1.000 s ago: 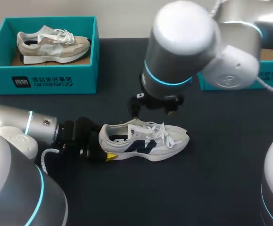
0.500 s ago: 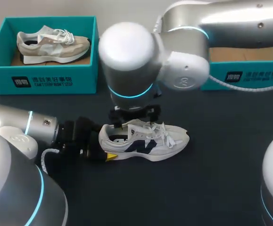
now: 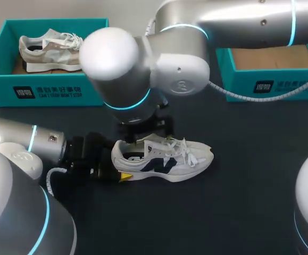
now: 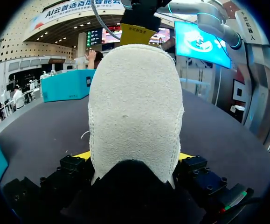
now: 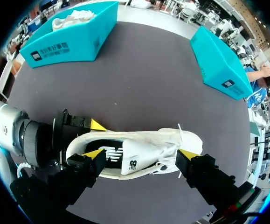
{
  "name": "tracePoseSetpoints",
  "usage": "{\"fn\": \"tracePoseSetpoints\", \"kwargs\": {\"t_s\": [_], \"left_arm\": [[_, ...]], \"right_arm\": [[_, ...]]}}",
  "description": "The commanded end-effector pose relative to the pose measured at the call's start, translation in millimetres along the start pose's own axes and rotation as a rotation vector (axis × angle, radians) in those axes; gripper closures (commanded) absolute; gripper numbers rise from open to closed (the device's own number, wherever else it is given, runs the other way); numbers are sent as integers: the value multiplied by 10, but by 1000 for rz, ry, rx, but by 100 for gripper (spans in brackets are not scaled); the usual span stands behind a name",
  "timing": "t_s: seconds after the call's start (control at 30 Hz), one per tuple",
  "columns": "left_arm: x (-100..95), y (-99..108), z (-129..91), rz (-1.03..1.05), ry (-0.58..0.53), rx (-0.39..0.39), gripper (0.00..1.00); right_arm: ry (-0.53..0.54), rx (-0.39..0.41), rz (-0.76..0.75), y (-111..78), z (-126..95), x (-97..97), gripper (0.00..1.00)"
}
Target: Take the shoe out of the shoebox, open the shoe tongue, remove and reinsert the insole, then place the shoe into the shoebox
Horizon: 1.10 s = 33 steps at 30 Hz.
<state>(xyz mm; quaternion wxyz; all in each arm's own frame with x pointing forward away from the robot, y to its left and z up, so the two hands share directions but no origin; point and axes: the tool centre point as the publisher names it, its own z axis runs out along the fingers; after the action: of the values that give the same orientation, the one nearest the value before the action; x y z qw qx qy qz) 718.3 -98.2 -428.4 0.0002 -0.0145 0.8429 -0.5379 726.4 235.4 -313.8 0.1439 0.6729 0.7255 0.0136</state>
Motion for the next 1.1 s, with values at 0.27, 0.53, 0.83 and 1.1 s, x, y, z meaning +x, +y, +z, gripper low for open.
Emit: {"fn": "tracePoseSetpoints", "kwargs": {"t_s": [0.27,0.53,0.83,1.1], "left_arm": [[18,45,87,0,-3,-3,100],[18,45,87,0,-3,-3,100],[18,45,87,0,-3,-3,100],[18,45,87,0,-3,-3,100]], "right_arm": [[-70,25,183,-183,320,72,0],[-168,70,202,-290,417,39,0],[-267,85,267,-271,415,-98,0],[-342,90,293,-241,313,-372,0]]}}
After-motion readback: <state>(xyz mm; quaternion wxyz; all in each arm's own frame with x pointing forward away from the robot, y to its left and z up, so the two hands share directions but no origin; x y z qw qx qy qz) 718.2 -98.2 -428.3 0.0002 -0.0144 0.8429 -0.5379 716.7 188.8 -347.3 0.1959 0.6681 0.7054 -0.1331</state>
